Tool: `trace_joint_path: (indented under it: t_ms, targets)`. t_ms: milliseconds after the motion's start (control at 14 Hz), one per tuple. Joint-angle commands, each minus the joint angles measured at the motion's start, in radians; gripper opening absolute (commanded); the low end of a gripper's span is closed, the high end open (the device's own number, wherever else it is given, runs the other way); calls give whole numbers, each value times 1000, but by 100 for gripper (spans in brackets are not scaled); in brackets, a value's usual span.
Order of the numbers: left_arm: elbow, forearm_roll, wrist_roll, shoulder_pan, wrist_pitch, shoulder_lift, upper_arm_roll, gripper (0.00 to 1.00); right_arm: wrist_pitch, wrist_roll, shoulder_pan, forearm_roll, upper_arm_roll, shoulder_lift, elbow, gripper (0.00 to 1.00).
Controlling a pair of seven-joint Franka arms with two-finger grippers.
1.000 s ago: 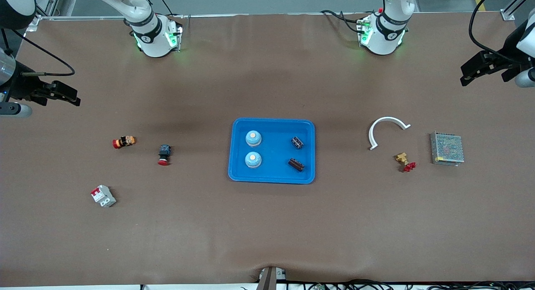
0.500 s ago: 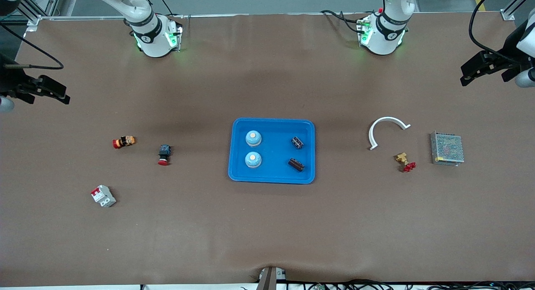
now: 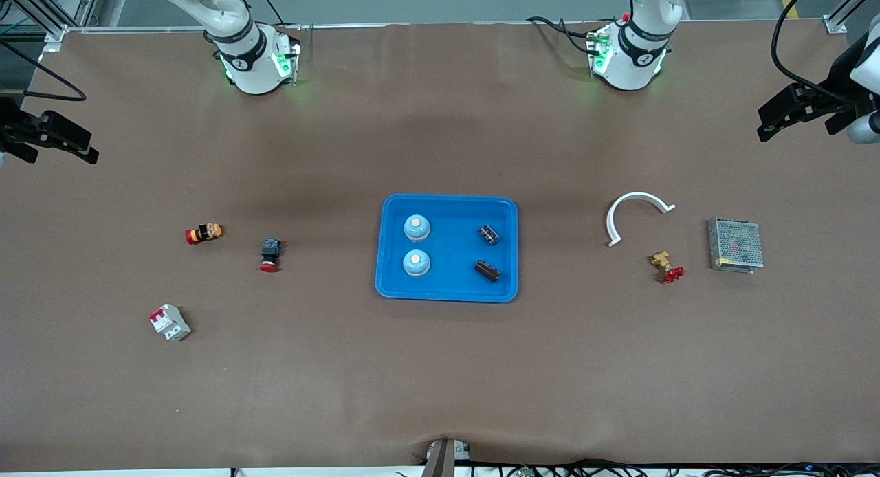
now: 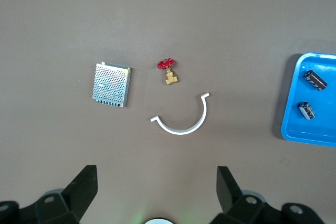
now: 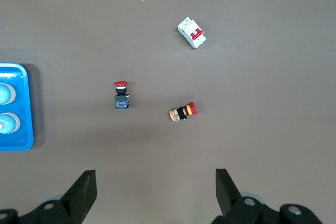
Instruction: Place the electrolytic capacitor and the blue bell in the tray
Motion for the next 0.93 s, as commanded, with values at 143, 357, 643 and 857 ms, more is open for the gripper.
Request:
trace_joint_path:
  t_ms: [143, 357, 643, 857]
  targets:
    - [3, -24, 25, 7, -18, -19, 2, 100, -50, -4, -22, -5, 20, 9, 51, 100]
    - [3, -24, 25, 7, -22, -19, 2, 100, -61, -4, -24, -5, 18, 9, 51, 100]
    - [3, -40, 24, 4, -22, -19, -1, 100, -65, -4, -24, -5, 18, 11, 50, 100]
    - [2, -72, 24, 6, -45, -19, 1, 100, -65, -4, -24, -5, 18, 14, 48, 100]
